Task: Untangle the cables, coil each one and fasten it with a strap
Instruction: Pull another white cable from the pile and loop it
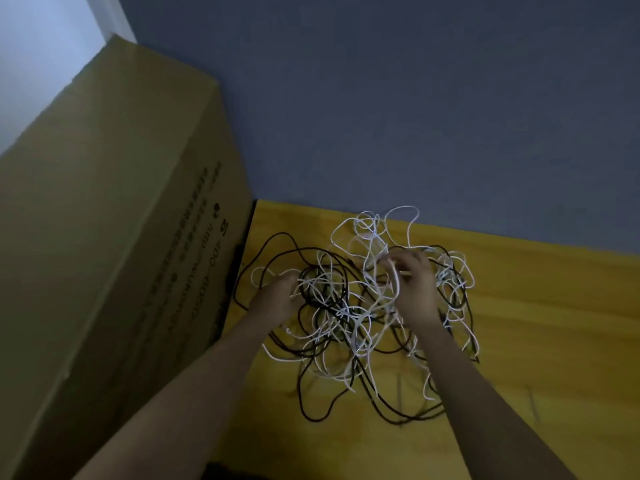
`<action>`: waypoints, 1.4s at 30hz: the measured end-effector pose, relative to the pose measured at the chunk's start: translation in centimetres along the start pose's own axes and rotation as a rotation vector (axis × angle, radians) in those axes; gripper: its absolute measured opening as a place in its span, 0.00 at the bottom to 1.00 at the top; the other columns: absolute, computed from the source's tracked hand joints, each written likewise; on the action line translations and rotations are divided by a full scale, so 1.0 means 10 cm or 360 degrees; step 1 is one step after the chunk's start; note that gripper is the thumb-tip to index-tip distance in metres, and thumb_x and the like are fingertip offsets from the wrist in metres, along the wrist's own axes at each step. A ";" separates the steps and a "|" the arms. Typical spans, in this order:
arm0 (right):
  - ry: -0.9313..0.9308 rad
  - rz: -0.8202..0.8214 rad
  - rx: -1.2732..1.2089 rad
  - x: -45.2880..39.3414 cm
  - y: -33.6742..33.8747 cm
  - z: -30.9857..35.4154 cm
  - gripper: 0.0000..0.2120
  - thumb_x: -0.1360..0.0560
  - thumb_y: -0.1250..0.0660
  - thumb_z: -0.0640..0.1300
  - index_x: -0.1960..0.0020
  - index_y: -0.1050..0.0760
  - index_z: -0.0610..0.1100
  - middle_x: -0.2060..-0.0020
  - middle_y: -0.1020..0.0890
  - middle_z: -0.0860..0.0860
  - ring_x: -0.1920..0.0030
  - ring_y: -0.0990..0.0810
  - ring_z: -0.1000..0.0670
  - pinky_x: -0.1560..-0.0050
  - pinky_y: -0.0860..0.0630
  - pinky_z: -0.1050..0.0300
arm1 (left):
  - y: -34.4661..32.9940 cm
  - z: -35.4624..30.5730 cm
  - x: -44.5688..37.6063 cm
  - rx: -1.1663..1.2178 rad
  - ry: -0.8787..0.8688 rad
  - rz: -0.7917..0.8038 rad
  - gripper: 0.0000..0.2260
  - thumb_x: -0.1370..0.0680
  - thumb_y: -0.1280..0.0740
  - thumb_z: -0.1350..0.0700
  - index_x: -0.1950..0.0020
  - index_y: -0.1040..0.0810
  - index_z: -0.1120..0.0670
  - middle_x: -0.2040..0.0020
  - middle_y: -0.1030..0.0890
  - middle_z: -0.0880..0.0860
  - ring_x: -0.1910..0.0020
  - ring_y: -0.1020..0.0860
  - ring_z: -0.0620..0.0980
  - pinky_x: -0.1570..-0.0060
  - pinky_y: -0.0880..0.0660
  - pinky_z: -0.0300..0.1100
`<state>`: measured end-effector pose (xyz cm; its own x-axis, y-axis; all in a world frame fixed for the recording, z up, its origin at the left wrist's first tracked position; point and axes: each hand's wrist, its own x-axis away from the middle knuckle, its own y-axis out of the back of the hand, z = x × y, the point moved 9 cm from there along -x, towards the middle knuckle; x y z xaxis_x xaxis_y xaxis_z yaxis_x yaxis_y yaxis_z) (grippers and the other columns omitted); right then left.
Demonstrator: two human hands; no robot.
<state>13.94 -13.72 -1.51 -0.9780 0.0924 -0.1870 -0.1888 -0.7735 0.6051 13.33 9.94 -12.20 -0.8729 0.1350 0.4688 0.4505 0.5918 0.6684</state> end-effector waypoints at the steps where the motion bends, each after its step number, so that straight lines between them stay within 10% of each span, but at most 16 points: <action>1: -0.0013 -0.0082 -0.0038 0.00 0.11 0.05 0.05 0.23 0.34 0.36 0.52 0.20 0.42 0.50 0.25 0.47 0.55 0.24 0.62 0.58 0.25 0.67 | 0.00 -0.02 -0.01 0.0019 -0.0008 -0.0005 0.21 0.20 0.35 0.53 0.28 0.33 0.53 0.34 0.25 0.55 0.39 0.25 0.55 0.44 0.24 0.52; 10: -0.0353 -0.0457 -0.0084 0.12 0.63 -0.18 0.04 0.23 0.33 0.36 0.52 0.20 0.40 0.48 0.29 0.48 0.59 0.23 0.58 0.60 0.29 0.75 | 0.38 -0.58 0.05 0.0030 -0.0300 -0.0339 0.12 0.18 0.41 0.55 0.37 0.23 0.51 0.43 0.19 0.54 0.51 0.21 0.53 0.58 0.24 0.44; 14: -0.0380 -0.0537 -0.0298 0.14 0.83 -0.18 0.06 0.24 0.31 0.37 0.55 0.21 0.48 0.50 0.24 0.49 0.57 0.19 0.52 0.57 0.24 0.63 | 0.42 -1.07 0.24 -0.0307 -0.0512 -0.0456 0.14 0.17 0.44 0.52 0.38 0.22 0.50 0.32 0.29 0.51 0.37 0.28 0.54 0.41 0.30 0.46; 21: -0.0348 -0.0459 -0.0832 0.17 1.19 0.00 0.04 0.25 0.32 0.35 0.53 0.23 0.43 0.50 0.20 0.36 0.57 0.17 0.47 0.57 0.22 0.59 | 0.05 -1.86 0.35 0.0187 -0.0719 0.0034 0.18 0.17 0.44 0.49 0.28 0.31 0.53 0.28 0.32 0.51 0.31 0.32 0.49 0.40 0.37 0.36; 26: -0.0170 -0.0393 -0.0861 0.17 1.59 0.14 0.16 0.27 0.30 0.32 0.60 0.20 0.54 0.51 0.20 0.42 0.55 0.16 0.46 0.54 0.22 0.56 | -0.12 -2.13 0.23 -0.0376 -0.0778 0.0023 0.24 0.18 0.40 0.53 0.23 0.41 0.49 0.21 0.45 0.50 0.23 0.49 0.52 0.25 0.48 0.49; 31: -0.0073 -0.0429 -0.0826 0.22 1.97 0.09 0.18 0.28 0.30 0.32 0.61 0.19 0.56 0.53 0.21 0.45 0.54 0.17 0.40 0.52 0.21 0.54 | -0.56 -2.36 0.12 -0.0842 -0.0736 0.0291 0.24 0.21 0.36 0.48 0.26 0.35 0.45 0.25 0.35 0.49 0.25 0.41 0.53 0.27 0.49 0.55; 37: -0.0251 -0.0549 -0.0851 0.29 2.41 -0.40 0.07 0.26 0.32 0.30 0.56 0.23 0.41 0.54 0.20 0.41 0.55 0.16 0.53 0.54 0.22 0.62 | -0.67 -2.53 0.11 -0.0378 -0.0737 0.0231 0.09 0.20 0.36 0.54 0.45 0.20 0.57 0.47 0.21 0.57 0.48 0.22 0.56 0.51 0.27 0.45; 42: -0.0748 0.0020 0.0295 0.36 2.42 -1.21 0.21 0.21 0.41 0.32 0.28 0.33 0.41 0.38 0.24 0.42 0.47 0.20 0.49 0.55 0.27 0.63 | -0.33 -2.51 0.20 -0.0277 -0.0794 -0.0151 0.09 0.18 0.40 0.52 0.47 0.20 0.52 0.56 0.22 0.47 0.67 0.29 0.40 0.69 0.36 0.38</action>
<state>6.91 -39.72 3.14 -0.9065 0.3889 0.1641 -0.1475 -0.6560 0.7402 14.78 -11.69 1.09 -0.8750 0.4740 0.0986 0.3529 0.4850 0.8001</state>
